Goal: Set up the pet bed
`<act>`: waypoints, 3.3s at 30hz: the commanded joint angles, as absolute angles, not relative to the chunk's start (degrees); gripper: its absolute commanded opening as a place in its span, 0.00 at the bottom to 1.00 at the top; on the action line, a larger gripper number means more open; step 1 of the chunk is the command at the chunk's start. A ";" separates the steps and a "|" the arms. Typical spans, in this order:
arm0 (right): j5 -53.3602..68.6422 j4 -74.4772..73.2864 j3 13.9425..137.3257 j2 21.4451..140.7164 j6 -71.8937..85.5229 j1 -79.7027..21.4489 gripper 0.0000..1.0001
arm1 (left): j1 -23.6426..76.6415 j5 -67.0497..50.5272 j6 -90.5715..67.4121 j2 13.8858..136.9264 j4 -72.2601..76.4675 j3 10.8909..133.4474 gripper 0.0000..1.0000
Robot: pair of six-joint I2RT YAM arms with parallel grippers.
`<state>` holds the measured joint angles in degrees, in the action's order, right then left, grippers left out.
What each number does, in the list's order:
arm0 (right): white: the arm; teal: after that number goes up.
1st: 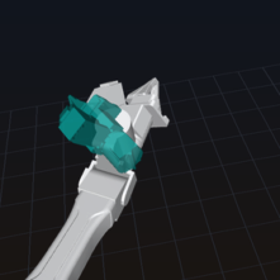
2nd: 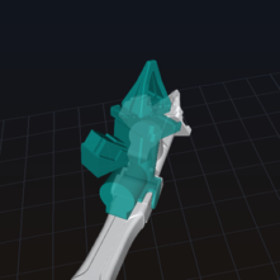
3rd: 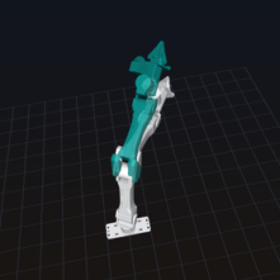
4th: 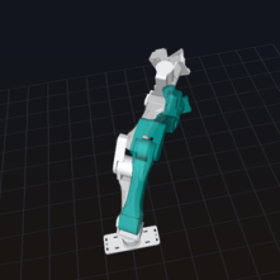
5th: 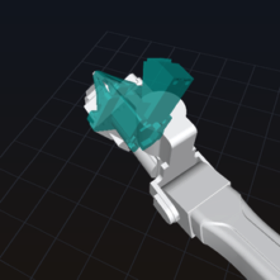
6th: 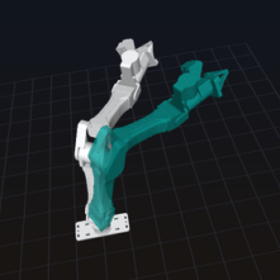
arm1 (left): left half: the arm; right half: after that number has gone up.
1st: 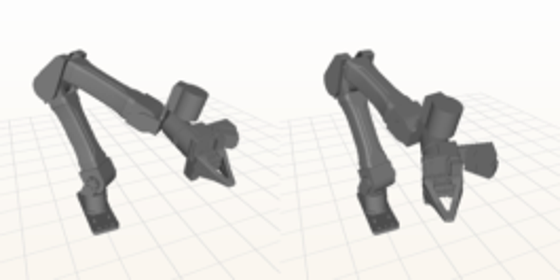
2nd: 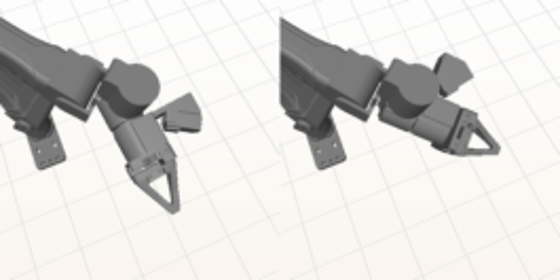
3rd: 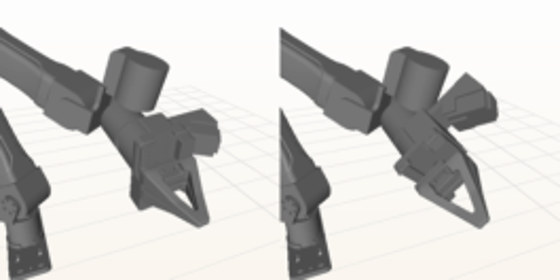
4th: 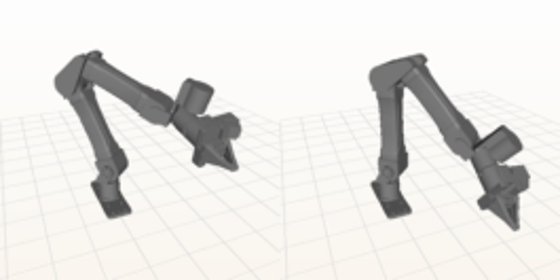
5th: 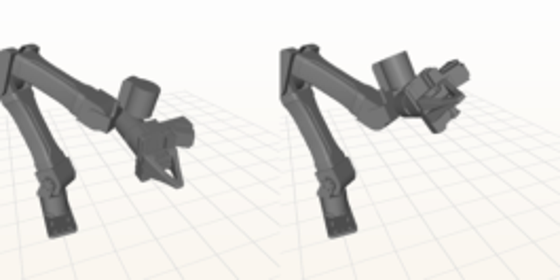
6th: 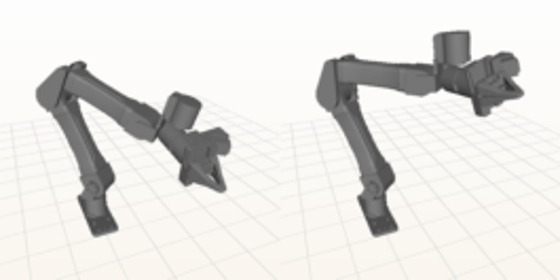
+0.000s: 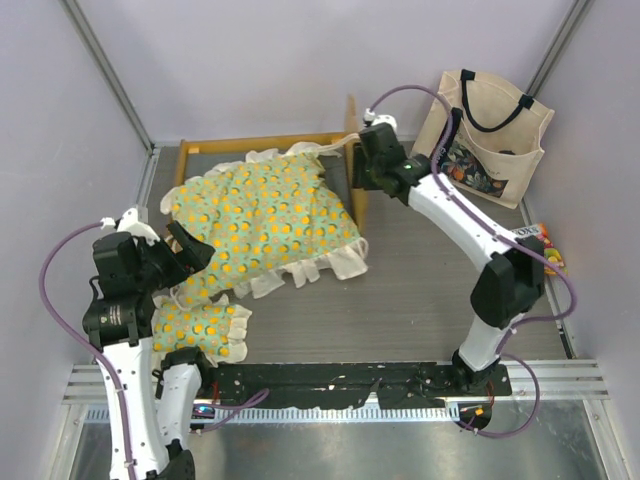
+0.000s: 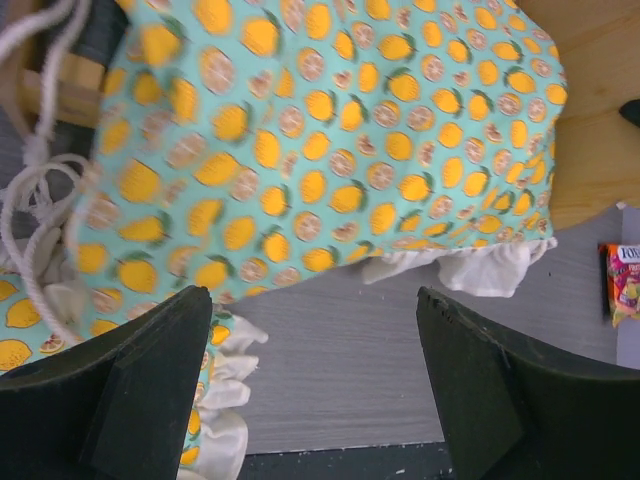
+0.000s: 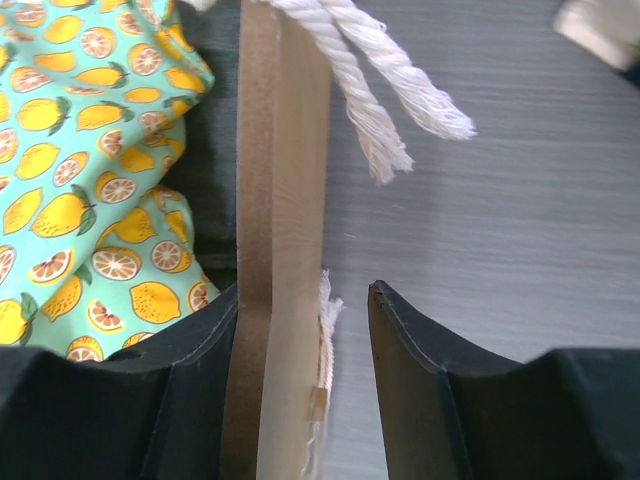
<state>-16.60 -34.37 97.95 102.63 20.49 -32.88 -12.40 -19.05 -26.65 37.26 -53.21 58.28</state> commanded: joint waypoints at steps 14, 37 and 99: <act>-23.73 -37.53 79.37 79.81 17.14 -17.32 0.01 | 19.13 2.91 -38.04 39.29 -58.97 56.60 0.75; -16.26 -39.02 80.07 74.97 12.92 -14.41 0.02 | 49.66 21.36 -79.44 49.57 -53.89 32.71 0.77; -9.40 -59.33 77.25 68.81 9.37 -25.49 0.01 | -9.14 -33.14 -32.78 49.49 -31.55 49.75 0.92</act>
